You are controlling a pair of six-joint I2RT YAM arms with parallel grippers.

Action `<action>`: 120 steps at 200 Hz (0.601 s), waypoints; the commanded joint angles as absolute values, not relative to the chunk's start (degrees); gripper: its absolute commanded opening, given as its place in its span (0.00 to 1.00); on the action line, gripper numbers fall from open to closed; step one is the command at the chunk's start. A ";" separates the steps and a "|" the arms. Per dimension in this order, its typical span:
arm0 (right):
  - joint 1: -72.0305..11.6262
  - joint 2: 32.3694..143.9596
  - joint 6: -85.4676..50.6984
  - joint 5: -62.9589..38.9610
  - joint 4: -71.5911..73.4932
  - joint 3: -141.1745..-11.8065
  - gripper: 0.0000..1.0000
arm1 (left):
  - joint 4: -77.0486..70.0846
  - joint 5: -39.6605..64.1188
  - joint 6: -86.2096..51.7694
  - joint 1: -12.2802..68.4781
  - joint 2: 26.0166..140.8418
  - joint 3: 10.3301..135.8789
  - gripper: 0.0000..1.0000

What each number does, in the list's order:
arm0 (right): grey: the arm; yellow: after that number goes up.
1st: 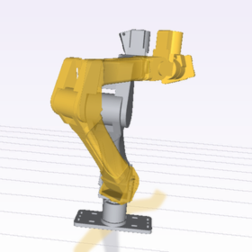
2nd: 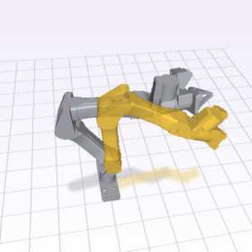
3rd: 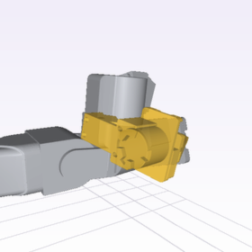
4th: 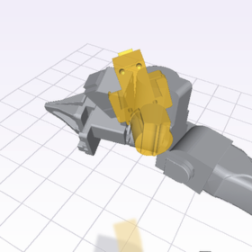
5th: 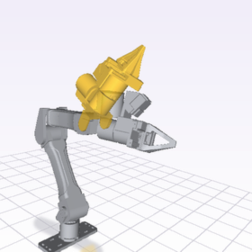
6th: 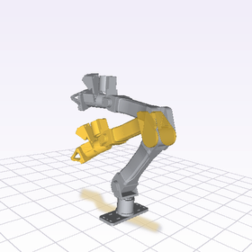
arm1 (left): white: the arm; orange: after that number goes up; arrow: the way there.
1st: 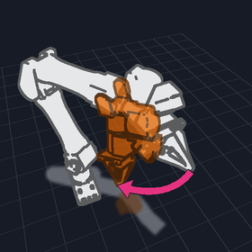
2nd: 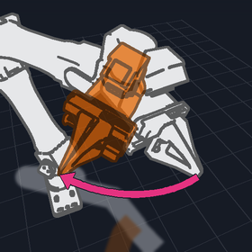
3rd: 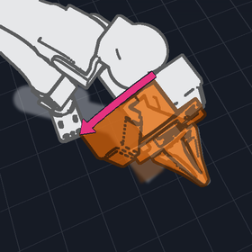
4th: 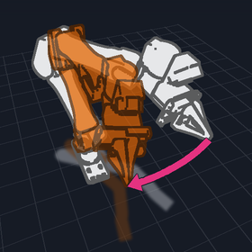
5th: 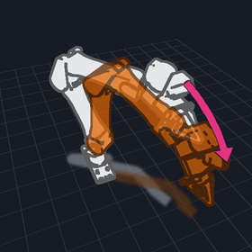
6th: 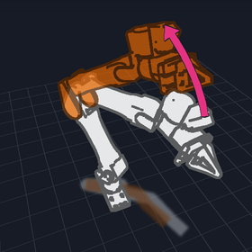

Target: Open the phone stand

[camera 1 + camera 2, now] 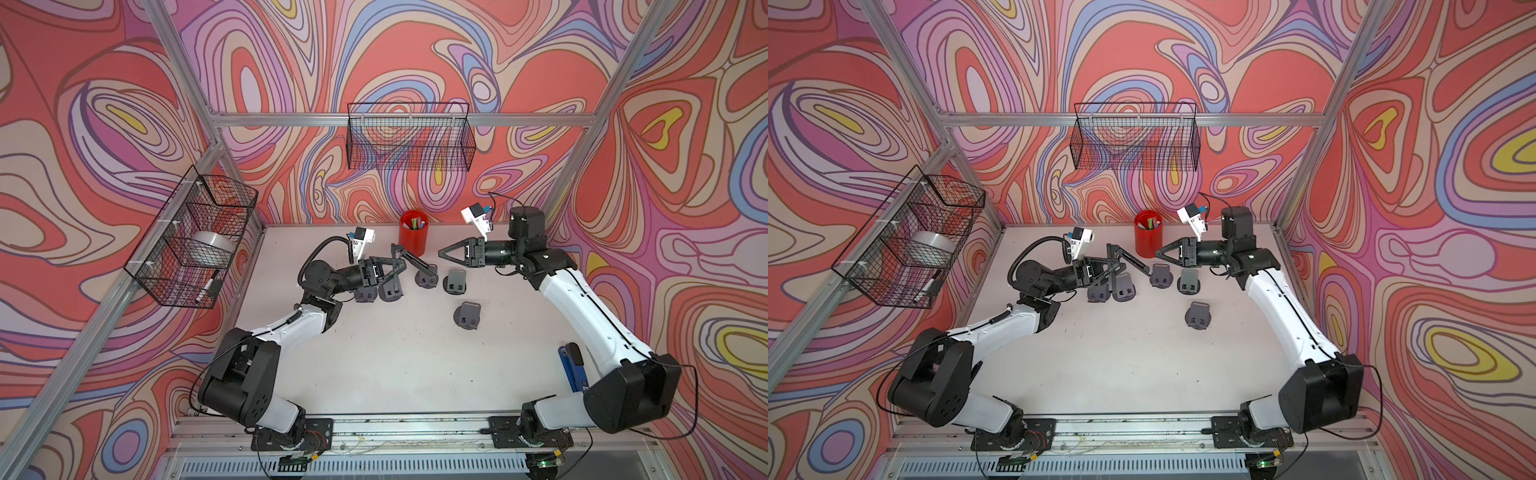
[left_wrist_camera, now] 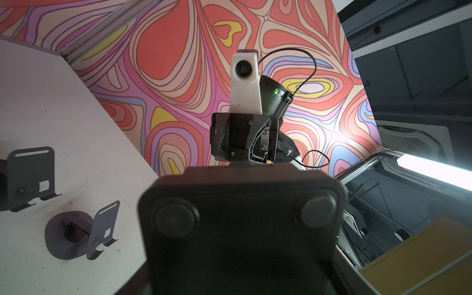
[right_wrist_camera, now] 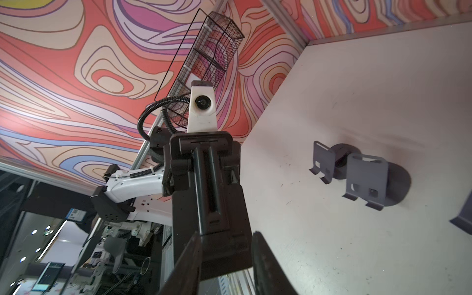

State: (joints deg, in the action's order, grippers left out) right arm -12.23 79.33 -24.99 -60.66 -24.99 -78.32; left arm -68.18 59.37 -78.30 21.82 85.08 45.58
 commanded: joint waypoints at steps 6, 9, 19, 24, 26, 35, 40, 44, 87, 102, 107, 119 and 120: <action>-14.24 71.92 -27.20 -45.38 -27.60 -76.25 0.14 | -62.08 54.40 -69.66 22.06 80.47 46.04 0.00; -14.77 71.30 -27.22 -43.97 -28.19 -76.13 0.11 | -60.64 53.88 -68.71 22.13 80.09 46.10 0.00; -17.23 69.69 -27.20 -39.76 -29.88 -75.80 0.07 | -56.80 52.36 -65.76 22.28 79.07 46.27 0.00; -18.73 69.14 -27.43 -37.64 -30.28 -75.48 0.07 | -54.98 51.76 -64.56 22.36 78.66 46.52 0.00; -19.49 68.92 -27.64 -36.90 -30.49 -75.38 0.07 | -54.20 51.41 -63.93 22.40 78.53 46.50 0.00; -22.76 68.57 -28.40 -32.20 -31.38 -75.19 0.10 | -51.44 49.79 -61.67 22.66 77.70 46.63 0.00; -24.65 68.68 -28.74 -29.76 -31.82 -75.23 0.12 | -50.13 48.75 -60.63 22.83 77.32 46.59 0.00; -25.77 68.83 -29.08 -27.75 -32.20 -75.22 0.14 | -49.21 47.93 -59.86 22.95 77.02 46.52 0.00; -30.75 70.14 -42.06 -23.55 -21.82 -70.00 0.36 | -41.65 43.17 -53.68 24.41 75.65 46.69 0.00; -31.04 70.34 -44.26 -23.59 -21.46 -69.43 0.38 | -42.30 42.62 -53.70 24.39 75.83 46.31 0.00; -31.16 70.48 -44.46 -23.64 -21.60 -69.52 0.38 | -42.53 42.71 -53.85 24.42 76.00 46.39 0.00; -31.53 70.90 -44.75 -23.64 -21.78 -69.65 0.36 | -43.16 42.62 -54.13 24.46 76.44 46.49 0.00; -31.58 70.96 -44.74 -23.64 -21.83 -69.67 0.35 | -43.24 42.62 -54.13 24.48 76.49 46.49 0.00</action>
State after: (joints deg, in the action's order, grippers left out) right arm -30.70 70.67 -40.40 -26.04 -25.19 -69.43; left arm -41.76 44.21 -56.40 24.18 77.23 45.58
